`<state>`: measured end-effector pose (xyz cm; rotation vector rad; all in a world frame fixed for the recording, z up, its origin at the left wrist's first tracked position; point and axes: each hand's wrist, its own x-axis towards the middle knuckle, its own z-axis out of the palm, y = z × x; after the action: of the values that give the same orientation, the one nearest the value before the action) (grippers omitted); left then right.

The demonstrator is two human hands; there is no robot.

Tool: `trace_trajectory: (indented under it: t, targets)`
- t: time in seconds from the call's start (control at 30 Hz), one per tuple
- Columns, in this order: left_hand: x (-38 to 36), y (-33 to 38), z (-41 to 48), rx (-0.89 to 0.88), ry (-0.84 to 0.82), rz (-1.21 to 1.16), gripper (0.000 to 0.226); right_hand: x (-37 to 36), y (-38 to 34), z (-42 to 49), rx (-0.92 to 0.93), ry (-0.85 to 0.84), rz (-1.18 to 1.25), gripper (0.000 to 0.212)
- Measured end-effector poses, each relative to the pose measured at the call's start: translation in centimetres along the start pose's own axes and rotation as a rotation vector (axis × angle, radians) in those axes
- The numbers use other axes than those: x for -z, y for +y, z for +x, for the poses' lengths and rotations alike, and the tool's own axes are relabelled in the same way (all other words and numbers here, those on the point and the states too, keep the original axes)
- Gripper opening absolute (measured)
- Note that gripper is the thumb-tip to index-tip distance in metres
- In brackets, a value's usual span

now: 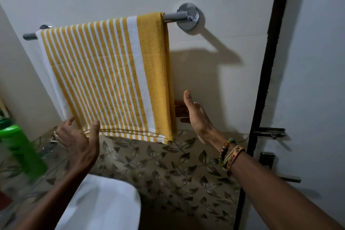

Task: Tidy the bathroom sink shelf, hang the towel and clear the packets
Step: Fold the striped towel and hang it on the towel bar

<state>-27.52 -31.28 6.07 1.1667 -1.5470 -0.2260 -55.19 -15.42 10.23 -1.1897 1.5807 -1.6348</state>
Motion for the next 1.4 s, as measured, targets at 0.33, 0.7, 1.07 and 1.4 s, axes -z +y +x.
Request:
trace_trajectory:
  t: [0.33, 0.7, 1.07, 1.4]
  targets:
    - [2.0, 0.6, -4.4, -0.049, 0.026, 0.130, 0.062, -0.7, 1.9, 0.9, 0.136, -0.092, 0.109, 0.073]
    - [6.4, 2.9, -7.1, 0.016, -0.037, 0.096, 0.040, -1.1, 0.8, 0.5, 0.107, -0.015, 0.047, 0.024]
    - [7.8, 10.4, -11.9, 0.021, -0.205, 0.020, 0.023, -0.4, -1.1, -2.2, 0.062, -0.171, -0.107, 0.032]
    - [3.8, 17.0, -13.2, 0.060, -0.191, 0.057, 0.036, 1.5, -1.4, -0.6, 0.086, -0.323, -0.077, 0.040]
